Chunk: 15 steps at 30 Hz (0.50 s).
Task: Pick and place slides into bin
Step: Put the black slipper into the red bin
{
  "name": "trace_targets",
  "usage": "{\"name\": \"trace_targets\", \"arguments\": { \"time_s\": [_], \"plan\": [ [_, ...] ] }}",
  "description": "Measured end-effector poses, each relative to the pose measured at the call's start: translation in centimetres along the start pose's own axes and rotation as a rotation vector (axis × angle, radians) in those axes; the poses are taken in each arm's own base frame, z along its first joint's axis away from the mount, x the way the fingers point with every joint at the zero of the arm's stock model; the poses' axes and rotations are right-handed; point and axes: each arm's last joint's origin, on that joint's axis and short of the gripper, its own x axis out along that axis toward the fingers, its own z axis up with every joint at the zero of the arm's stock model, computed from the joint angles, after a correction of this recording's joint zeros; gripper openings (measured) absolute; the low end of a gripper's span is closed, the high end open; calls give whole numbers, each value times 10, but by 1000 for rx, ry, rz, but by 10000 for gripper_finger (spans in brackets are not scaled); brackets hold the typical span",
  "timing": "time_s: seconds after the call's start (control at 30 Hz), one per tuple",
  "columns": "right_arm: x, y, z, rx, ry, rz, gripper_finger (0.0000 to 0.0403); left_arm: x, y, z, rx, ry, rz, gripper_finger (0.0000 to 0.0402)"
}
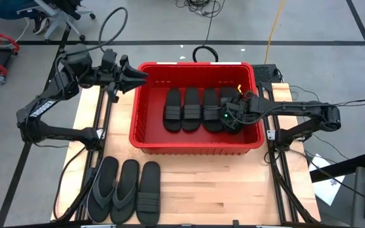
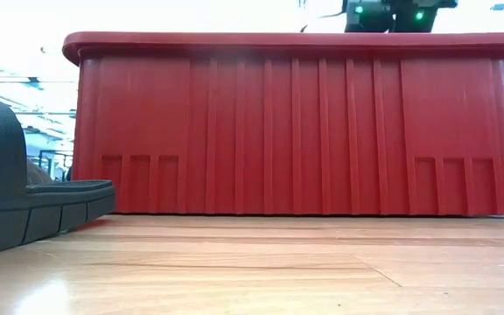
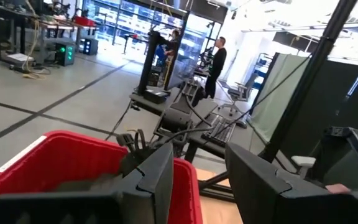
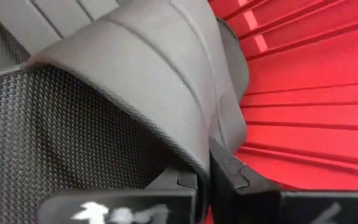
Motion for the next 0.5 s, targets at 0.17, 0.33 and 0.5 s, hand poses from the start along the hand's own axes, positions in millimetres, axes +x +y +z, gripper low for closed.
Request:
{"name": "trace_targets", "arguments": {
  "time_s": [0.17, 0.33, 0.5],
  "plan": [
    [11, 1, -4, -10, 27, 41, 1, -2, 3, 1, -3, -6, 20, 145],
    [15, -1, -4, 22, 62, 140, 22, -3, 5, 2, -6, -9, 31, 145],
    [12, -3, -5, 20, 59, 217, 58, -3, 6, 2, -8, -10, 34, 145]
  ]
}}
